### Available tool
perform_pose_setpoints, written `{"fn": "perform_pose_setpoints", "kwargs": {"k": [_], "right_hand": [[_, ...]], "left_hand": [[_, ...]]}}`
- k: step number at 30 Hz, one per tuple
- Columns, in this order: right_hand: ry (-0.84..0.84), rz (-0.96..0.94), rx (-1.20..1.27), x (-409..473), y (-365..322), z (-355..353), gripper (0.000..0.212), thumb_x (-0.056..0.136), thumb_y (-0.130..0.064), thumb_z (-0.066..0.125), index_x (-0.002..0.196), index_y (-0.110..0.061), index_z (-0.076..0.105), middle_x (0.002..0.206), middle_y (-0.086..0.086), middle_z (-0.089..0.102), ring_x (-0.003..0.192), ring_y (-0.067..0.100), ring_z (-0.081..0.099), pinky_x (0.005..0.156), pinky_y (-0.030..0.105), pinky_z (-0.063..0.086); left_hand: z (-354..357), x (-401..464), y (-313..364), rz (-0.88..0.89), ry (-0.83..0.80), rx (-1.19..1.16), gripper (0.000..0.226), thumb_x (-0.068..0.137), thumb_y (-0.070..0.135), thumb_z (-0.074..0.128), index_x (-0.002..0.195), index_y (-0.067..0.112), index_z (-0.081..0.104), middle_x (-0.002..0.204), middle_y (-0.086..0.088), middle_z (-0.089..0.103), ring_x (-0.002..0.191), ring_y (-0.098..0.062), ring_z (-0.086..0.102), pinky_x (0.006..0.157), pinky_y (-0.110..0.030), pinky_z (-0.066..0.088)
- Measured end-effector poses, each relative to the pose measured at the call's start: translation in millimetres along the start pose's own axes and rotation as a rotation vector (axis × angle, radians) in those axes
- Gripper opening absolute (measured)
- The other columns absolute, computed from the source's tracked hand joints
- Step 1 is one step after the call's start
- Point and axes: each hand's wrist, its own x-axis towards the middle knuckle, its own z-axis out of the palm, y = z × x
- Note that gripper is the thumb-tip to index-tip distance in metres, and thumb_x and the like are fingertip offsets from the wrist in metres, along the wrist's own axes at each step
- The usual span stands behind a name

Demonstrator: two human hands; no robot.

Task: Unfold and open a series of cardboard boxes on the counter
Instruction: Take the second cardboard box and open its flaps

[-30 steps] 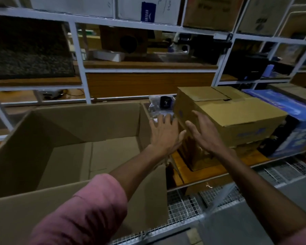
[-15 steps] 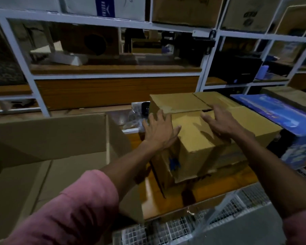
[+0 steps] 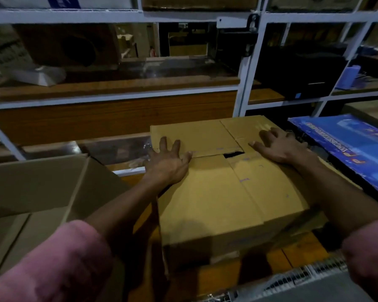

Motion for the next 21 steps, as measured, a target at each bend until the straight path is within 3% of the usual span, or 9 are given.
{"fn": "perform_pose_setpoints", "kwargs": {"k": [5,9,15,18,21], "right_hand": [[-0.018,-0.034,0.011,33.1,11.6,-3.1,0.104,0.065,-0.101,0.007,0.153,-0.045,0.012,0.167,-0.003,0.003,0.148,0.046,0.014,0.111,0.072,0.019],[0.028,-0.028,0.022,30.7,13.7,-3.5,0.105,0.065,-0.101,0.005,0.150,-0.041,0.019,0.166,-0.002,0.009,0.145,0.046,0.022,0.109,0.069,0.026],[0.226,-0.022,0.186,-15.5,10.7,-11.8,0.101,0.073,-0.096,0.020,0.153,-0.035,0.027,0.163,0.005,0.023,0.143,0.044,0.029,0.109,0.069,0.028],[0.401,-0.062,0.299,-51.6,11.4,-33.4,0.093,0.079,-0.087,0.029,0.152,-0.030,0.032,0.161,0.006,0.027,0.141,0.043,0.032,0.108,0.068,0.030],[0.587,-0.105,0.407,-85.9,4.8,-62.7,0.086,0.081,-0.076,0.046,0.152,-0.029,0.030,0.160,0.004,0.024,0.141,0.042,0.030,0.110,0.063,0.030]], "left_hand": [[12.1,19.2,-13.9,0.033,0.029,0.020,0.089,0.081,0.084,0.000,0.157,0.037,0.011,0.169,-0.006,0.001,0.153,-0.040,0.010,0.118,-0.066,0.012],[11.4,20.2,-16.7,0.028,0.050,0.004,0.090,0.081,0.083,0.003,0.157,0.037,0.013,0.169,-0.006,0.002,0.151,-0.041,0.015,0.119,-0.064,0.013],[-17.9,-9.6,-12.1,0.045,0.121,-0.111,0.076,0.092,0.072,0.038,0.155,0.032,0.025,0.167,-0.003,0.004,0.145,-0.050,0.020,0.113,-0.065,0.028],[-47.9,-27.2,-7.2,0.132,0.290,-0.176,0.077,0.091,0.067,0.050,0.154,0.031,0.028,0.167,0.000,0.005,0.140,-0.048,0.027,0.104,-0.063,0.037],[-78.8,-42.5,-8.2,0.279,0.489,-0.241,0.085,0.090,0.060,0.060,0.158,0.029,0.020,0.167,-0.003,-0.002,0.140,-0.045,0.028,0.100,-0.057,0.043]]}}
